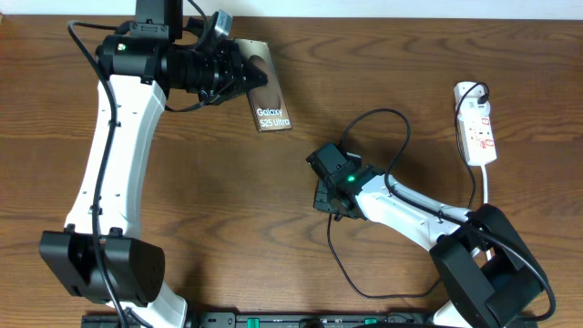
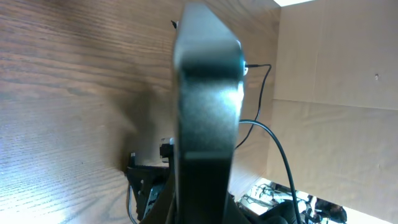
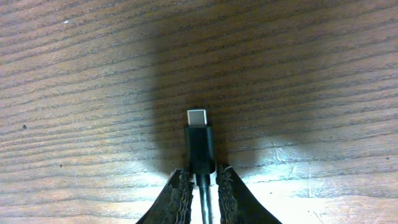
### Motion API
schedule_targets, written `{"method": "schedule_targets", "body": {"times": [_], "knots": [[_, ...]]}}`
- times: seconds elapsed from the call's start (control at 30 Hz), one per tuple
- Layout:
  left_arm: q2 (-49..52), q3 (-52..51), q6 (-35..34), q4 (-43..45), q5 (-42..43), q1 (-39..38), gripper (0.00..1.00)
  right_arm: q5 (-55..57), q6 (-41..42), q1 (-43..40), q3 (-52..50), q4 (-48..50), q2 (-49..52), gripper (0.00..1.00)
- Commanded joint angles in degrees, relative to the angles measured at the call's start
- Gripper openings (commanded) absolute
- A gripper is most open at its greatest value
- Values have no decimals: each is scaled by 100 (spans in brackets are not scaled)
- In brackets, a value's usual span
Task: Plug charger to phone and switch on socket
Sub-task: 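Lift the USB-C connector upright with the right gripper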
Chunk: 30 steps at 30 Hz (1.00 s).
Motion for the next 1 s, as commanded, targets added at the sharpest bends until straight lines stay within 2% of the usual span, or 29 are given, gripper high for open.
{"method": "schedule_targets", "body": {"times": [0.0, 0.23, 0.5, 0.63, 0.97], "knots": [[7, 74, 96, 9, 114, 4, 7, -55, 76, 13, -74, -59, 203, 12], [7, 74, 96, 9, 114, 4, 7, -59, 76, 13, -74, -59, 203, 9], [4, 74, 96, 9, 114, 4, 7, -83, 116, 13, -74, -59, 203, 13], [7, 74, 94, 9, 114, 4, 7, -85, 116, 13, -74, -61, 203, 7], [7, 74, 96, 9, 116, 2, 7, -85, 90, 13, -57, -33, 199, 2]]}}
